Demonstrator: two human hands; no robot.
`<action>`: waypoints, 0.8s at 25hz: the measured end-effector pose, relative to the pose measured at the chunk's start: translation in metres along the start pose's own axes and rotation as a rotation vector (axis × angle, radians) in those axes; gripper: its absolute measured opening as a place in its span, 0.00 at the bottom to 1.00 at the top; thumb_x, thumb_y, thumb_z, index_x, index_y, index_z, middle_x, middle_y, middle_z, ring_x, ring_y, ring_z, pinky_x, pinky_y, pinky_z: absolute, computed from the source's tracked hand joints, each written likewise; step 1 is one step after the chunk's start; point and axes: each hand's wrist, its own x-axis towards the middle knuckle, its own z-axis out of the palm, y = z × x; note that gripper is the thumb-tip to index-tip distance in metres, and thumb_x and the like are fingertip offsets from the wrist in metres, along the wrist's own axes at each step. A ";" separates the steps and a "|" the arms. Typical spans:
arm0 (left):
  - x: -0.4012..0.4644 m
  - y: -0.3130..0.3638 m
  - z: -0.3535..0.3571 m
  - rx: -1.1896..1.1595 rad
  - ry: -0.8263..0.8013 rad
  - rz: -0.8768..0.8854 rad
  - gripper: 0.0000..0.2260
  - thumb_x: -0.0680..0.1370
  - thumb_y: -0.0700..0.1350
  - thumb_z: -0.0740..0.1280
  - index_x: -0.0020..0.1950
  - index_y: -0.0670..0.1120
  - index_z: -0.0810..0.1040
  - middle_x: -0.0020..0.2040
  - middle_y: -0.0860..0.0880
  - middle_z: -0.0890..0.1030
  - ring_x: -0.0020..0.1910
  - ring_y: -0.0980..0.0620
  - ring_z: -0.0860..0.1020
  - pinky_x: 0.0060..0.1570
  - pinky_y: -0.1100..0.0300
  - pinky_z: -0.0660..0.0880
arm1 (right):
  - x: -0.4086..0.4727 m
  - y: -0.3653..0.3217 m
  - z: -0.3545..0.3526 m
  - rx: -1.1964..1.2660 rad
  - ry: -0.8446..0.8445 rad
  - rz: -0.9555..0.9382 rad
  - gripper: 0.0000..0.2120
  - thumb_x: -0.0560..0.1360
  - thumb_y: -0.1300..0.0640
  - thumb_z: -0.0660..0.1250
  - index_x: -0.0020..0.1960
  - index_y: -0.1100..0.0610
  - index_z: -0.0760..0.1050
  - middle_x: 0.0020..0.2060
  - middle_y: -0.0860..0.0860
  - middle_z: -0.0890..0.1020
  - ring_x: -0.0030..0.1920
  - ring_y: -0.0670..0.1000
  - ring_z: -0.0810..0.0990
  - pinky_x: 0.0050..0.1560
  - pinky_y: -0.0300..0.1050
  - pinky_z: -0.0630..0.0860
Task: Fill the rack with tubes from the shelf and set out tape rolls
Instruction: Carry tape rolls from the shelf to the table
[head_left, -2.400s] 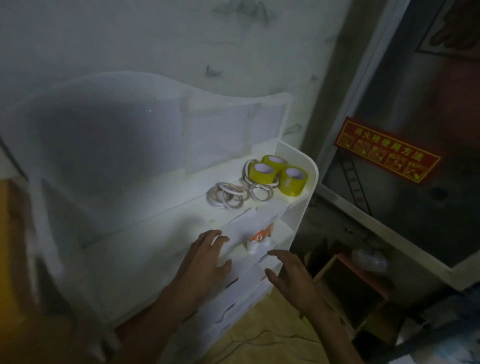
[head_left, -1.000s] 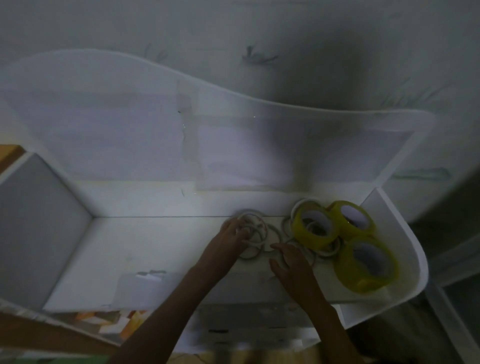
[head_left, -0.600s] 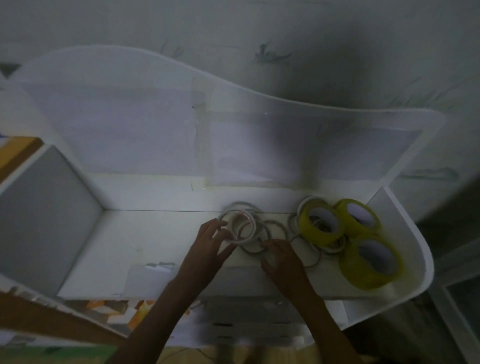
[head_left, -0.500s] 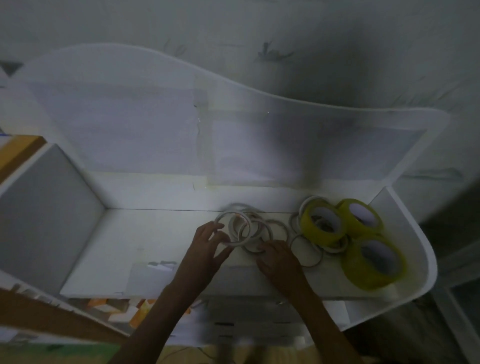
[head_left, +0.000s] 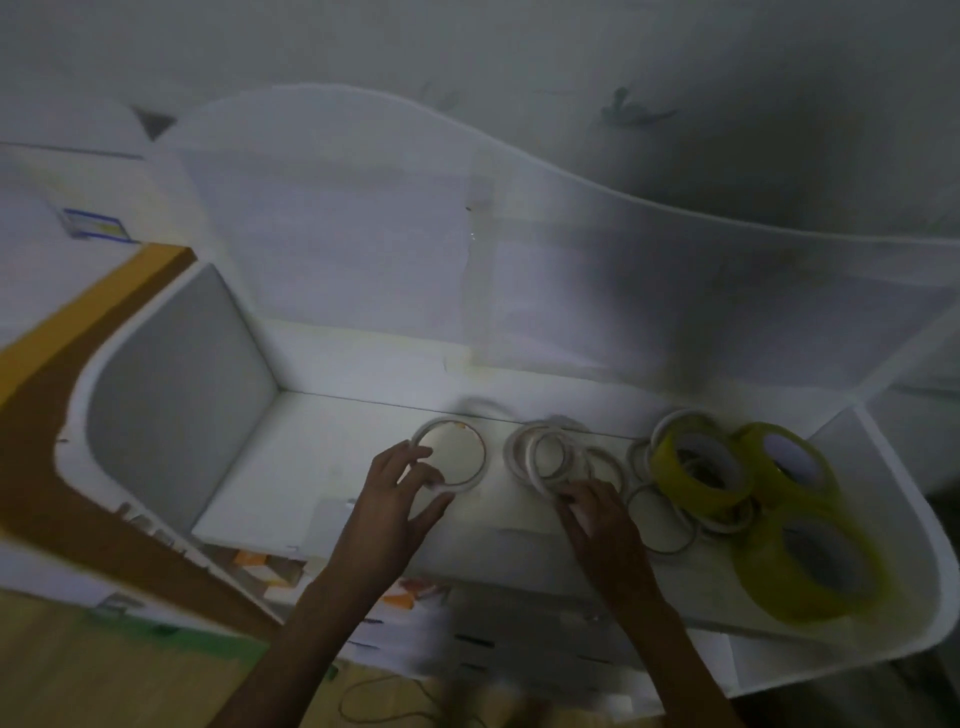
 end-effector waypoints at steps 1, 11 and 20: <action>-0.003 -0.003 -0.009 -0.001 0.017 -0.013 0.08 0.71 0.47 0.74 0.44 0.45 0.79 0.56 0.45 0.79 0.60 0.48 0.72 0.61 0.63 0.66 | 0.003 -0.011 -0.005 0.056 0.011 0.028 0.10 0.78 0.55 0.60 0.47 0.60 0.78 0.43 0.53 0.78 0.47 0.53 0.74 0.48 0.45 0.73; -0.084 -0.054 -0.166 0.088 0.203 -0.121 0.11 0.76 0.53 0.66 0.46 0.46 0.79 0.58 0.47 0.78 0.62 0.44 0.74 0.60 0.53 0.71 | 0.045 -0.196 0.017 0.421 -0.053 0.011 0.02 0.76 0.58 0.66 0.48 0.53 0.77 0.45 0.42 0.78 0.49 0.42 0.75 0.50 0.36 0.72; -0.226 -0.133 -0.340 0.265 0.399 -0.289 0.09 0.76 0.50 0.71 0.46 0.45 0.79 0.58 0.46 0.79 0.62 0.45 0.74 0.61 0.50 0.71 | 0.032 -0.421 0.084 0.630 -0.135 -0.225 0.05 0.76 0.53 0.63 0.48 0.52 0.77 0.45 0.45 0.78 0.49 0.43 0.76 0.49 0.34 0.72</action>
